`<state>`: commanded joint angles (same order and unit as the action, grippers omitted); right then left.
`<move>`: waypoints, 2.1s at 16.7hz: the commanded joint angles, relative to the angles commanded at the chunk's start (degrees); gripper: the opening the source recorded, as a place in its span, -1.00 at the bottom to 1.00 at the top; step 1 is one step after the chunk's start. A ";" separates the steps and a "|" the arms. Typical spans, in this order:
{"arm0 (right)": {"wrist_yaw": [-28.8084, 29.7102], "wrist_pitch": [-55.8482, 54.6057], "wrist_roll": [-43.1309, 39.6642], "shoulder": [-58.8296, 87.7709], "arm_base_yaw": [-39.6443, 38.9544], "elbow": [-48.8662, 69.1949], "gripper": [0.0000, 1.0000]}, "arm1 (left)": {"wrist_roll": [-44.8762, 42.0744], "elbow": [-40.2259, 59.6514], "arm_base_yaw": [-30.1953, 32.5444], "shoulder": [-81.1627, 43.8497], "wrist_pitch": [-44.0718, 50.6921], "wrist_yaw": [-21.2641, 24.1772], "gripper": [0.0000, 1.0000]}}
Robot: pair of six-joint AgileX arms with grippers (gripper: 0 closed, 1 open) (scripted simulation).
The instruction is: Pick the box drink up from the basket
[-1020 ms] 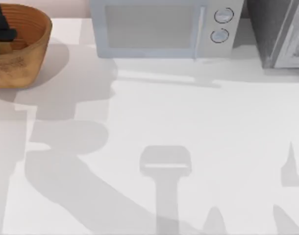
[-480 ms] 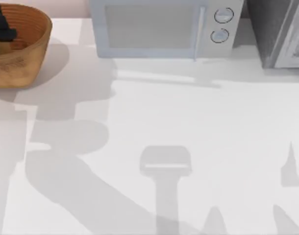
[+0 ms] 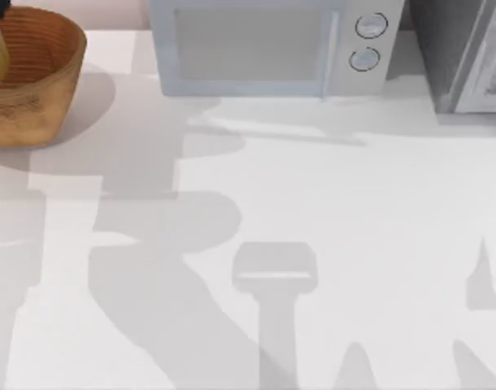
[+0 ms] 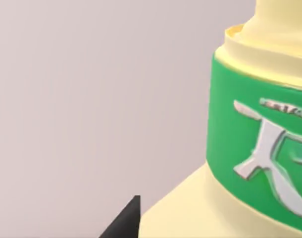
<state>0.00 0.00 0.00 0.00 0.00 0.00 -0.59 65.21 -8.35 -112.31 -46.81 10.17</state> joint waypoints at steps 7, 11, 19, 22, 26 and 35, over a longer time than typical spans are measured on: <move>0.00 0.00 0.00 0.00 0.00 0.00 1.00 | -0.28 6.84 0.05 8.32 14.38 -0.14 -1.00; 0.00 0.00 0.00 0.00 0.00 0.00 1.00 | -0.30 7.56 0.05 9.19 15.90 -0.15 -1.00; 0.00 0.00 0.00 0.00 0.00 0.00 1.00 | 0.09 0.47 0.74 17.82 19.33 -1.13 -1.00; 0.00 0.00 0.00 0.00 0.00 0.00 1.00 | 0.14 -8.20 1.68 30.21 22.73 -2.25 -1.00; 0.00 0.00 0.00 0.00 0.00 0.00 1.00 | 0.04 -22.54 3.39 53.33 28.64 -4.25 -1.00; 0.00 0.00 0.00 0.00 0.00 0.00 1.00 | 0.36 -56.25 7.29 102.70 42.86 -8.89 -1.00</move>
<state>0.00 0.00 0.00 0.00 0.00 0.00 -0.23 8.96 -1.06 -9.61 -3.95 1.28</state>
